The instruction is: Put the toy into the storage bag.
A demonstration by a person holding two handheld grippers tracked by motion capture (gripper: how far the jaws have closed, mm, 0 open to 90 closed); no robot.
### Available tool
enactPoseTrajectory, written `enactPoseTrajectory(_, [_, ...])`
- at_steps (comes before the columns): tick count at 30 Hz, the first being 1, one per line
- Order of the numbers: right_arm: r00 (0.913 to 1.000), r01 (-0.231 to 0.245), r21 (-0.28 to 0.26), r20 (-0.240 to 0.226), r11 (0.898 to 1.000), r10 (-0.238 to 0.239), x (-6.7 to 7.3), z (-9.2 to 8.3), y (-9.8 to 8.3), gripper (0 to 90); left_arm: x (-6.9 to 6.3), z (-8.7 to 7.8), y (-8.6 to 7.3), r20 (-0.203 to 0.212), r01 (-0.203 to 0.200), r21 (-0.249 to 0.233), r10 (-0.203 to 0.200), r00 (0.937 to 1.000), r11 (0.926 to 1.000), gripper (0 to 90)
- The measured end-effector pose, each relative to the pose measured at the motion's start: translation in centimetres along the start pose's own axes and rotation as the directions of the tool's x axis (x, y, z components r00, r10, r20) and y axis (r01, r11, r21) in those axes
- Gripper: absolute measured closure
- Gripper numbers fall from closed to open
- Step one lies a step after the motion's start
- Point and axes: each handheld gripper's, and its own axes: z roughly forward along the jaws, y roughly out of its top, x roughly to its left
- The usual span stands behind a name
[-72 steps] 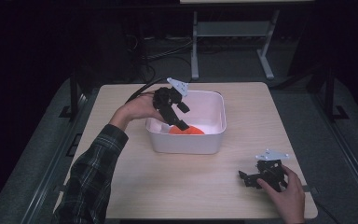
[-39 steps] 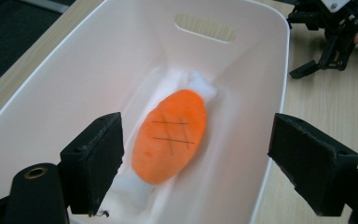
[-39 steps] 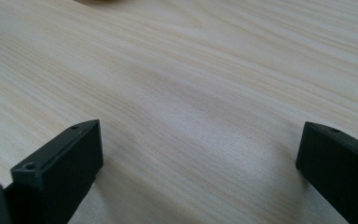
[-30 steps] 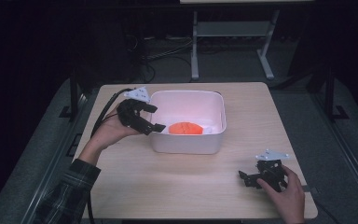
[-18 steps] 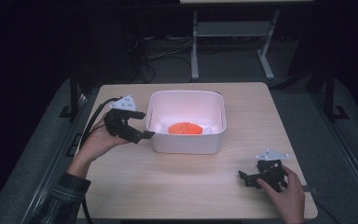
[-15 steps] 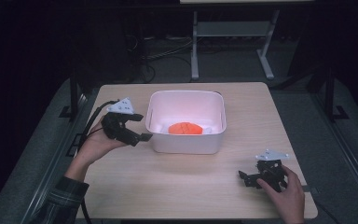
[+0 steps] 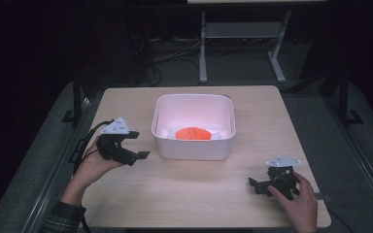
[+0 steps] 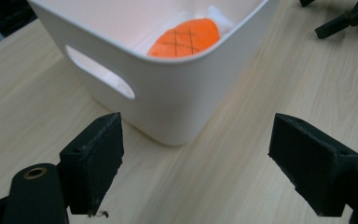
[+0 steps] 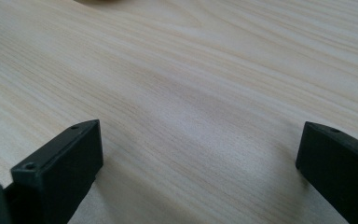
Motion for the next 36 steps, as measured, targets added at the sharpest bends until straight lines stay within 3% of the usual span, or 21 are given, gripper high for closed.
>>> enactPoseTrajectory(10, [1.0000, 0.000, 0.000, 0.000, 1.000, 0.000, 0.0, 0.0, 0.0, 0.0, -0.7, -0.1, -4.0, -0.031, 0.053, -0.028, -0.054, 0.9981, 0.9982, 17.1])
enactPoseTrajectory(18, [1.0000, 0.000, 0.000, 0.000, 1.000, 0.000, 0.0, 0.0, 0.0, 0.0, -1.1, -0.1, -6.0, -0.058, 0.089, -0.043, -0.092, 0.9941, 0.9951, 17.1])
enactPoseTrajectory(25, [1.0000, 0.000, 0.000, 0.000, 1.000, 0.000, 0.0, 0.0, 0.0, 0.0, -1.5, -0.2, -8.2, -0.120, 0.133, -0.076, -0.141, 0.9826, 0.9882, 17.2])
enactPoseTrajectory(36, [1.0000, 0.000, 0.000, 0.000, 1.000, 0.000, 0.0, 0.0, 0.0, 0.0, -2.4, 0.1, -10.9, -0.171, 0.158, -0.052, -0.165, 0.9715, 0.9860, 17.1])
